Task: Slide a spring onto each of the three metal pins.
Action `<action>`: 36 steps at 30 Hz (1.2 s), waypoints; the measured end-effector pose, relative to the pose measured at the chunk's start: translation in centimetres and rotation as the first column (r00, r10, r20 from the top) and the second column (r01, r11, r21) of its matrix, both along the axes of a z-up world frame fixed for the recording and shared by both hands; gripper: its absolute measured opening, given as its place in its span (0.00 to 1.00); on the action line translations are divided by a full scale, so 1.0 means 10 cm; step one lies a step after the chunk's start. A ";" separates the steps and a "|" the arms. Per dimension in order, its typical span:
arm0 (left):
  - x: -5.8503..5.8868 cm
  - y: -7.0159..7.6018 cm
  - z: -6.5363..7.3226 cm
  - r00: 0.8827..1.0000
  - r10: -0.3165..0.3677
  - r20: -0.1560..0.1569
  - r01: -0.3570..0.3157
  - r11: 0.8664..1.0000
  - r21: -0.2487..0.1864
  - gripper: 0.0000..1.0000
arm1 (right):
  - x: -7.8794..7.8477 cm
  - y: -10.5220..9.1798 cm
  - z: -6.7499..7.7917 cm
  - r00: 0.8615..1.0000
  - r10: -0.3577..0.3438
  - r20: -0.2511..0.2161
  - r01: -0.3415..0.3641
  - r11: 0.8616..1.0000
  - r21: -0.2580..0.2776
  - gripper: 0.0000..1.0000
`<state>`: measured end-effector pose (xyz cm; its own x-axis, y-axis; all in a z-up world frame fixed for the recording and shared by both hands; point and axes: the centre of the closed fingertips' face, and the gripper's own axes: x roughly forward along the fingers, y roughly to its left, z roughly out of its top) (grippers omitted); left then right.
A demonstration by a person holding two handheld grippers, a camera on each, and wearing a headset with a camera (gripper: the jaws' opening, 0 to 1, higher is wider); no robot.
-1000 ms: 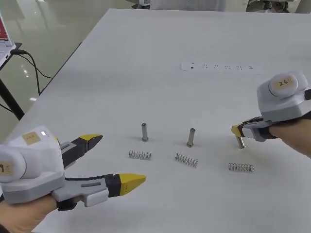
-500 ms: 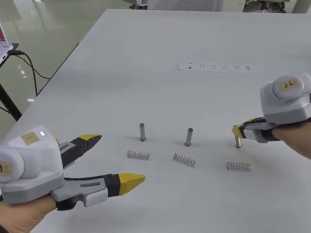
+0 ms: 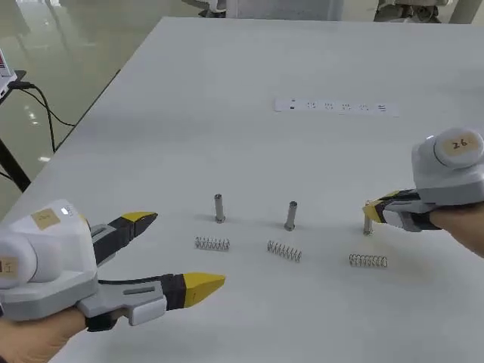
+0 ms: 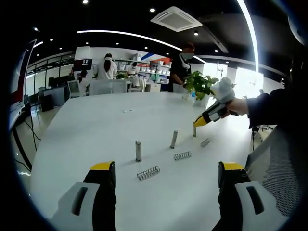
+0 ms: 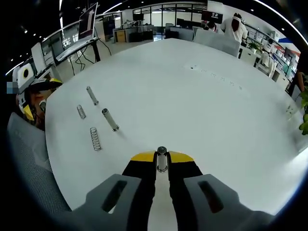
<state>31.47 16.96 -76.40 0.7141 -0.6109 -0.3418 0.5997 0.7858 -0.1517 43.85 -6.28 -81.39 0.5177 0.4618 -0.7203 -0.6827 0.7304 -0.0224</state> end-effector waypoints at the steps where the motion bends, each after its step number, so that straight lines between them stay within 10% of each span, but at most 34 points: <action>1: 0.00 0.00 0.00 1.000 0.000 0.001 0.000 1.000 -0.001 0.87 | -0.01 0.00 0.00 1.000 0.002 0.001 -0.002 1.000 -0.001 0.10; 36: -0.01 -0.03 0.02 1.000 -0.003 0.005 0.003 1.000 -0.001 0.87 | -0.05 -0.07 0.06 1.000 -0.002 0.004 0.001 1.000 0.022 0.14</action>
